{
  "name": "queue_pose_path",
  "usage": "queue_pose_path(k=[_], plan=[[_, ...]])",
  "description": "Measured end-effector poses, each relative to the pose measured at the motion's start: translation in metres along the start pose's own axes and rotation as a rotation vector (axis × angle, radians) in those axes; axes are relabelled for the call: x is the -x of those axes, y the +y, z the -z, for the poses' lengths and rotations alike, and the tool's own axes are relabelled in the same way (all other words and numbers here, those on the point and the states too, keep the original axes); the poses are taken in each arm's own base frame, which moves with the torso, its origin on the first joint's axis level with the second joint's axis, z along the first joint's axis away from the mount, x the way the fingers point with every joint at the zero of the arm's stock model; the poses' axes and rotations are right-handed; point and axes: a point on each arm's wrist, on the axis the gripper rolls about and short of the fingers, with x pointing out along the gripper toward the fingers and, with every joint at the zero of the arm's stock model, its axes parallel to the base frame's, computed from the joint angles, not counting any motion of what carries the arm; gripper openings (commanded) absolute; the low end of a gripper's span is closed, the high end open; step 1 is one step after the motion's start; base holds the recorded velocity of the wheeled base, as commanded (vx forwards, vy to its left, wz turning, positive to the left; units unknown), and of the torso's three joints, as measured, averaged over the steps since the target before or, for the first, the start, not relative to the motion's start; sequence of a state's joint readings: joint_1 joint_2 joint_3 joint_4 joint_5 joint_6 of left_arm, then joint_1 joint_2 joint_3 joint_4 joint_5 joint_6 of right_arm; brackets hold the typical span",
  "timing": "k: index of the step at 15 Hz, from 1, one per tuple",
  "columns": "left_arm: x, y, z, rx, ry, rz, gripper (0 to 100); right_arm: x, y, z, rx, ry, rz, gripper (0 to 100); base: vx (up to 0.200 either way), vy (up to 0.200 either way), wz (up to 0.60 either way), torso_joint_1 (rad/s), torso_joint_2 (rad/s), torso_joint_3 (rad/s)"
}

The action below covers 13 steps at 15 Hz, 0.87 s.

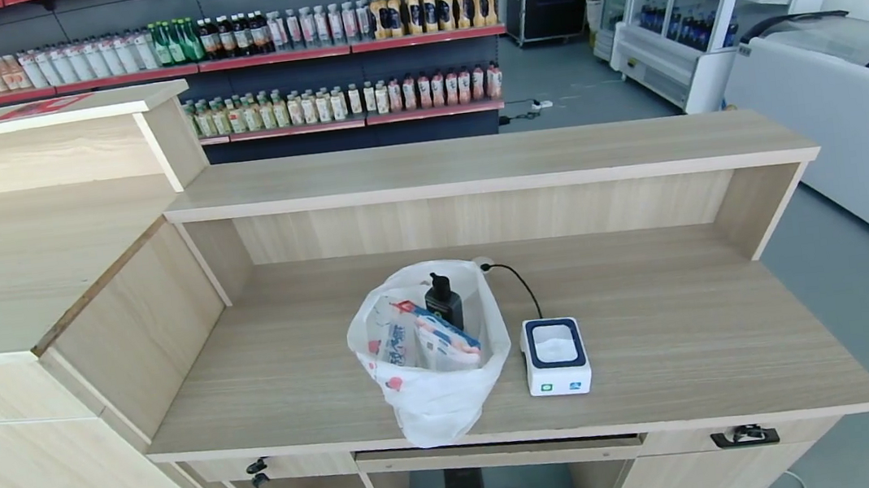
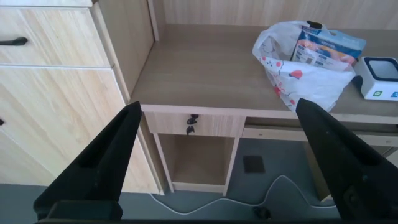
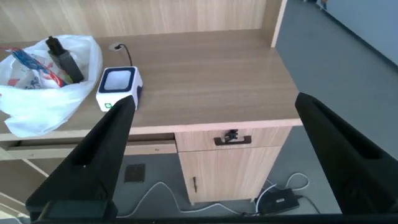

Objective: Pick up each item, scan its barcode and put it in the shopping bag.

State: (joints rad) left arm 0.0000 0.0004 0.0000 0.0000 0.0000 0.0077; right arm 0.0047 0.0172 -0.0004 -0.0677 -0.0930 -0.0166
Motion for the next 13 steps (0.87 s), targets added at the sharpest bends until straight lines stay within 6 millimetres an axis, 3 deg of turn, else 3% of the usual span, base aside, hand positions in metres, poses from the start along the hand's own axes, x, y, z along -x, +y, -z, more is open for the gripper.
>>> queue_pose_path(k=[2, 13], plan=[[0.0000, 0.0000, 0.0000, 0.000, 0.000, 0.000, 100, 0.0010, 0.0000, 0.0054, -0.079, 0.037, 0.001, 100, 0.000, 0.000, 0.00, 0.000, 0.00, 0.000], [0.0000, 0.0000, 0.0000, 0.000, 0.000, 0.000, 100, 0.0016, 0.0000, 0.0062, -0.087, 0.039, 0.002, 100, 0.000, 0.000, 0.00, 0.000, 0.00, 0.000]])
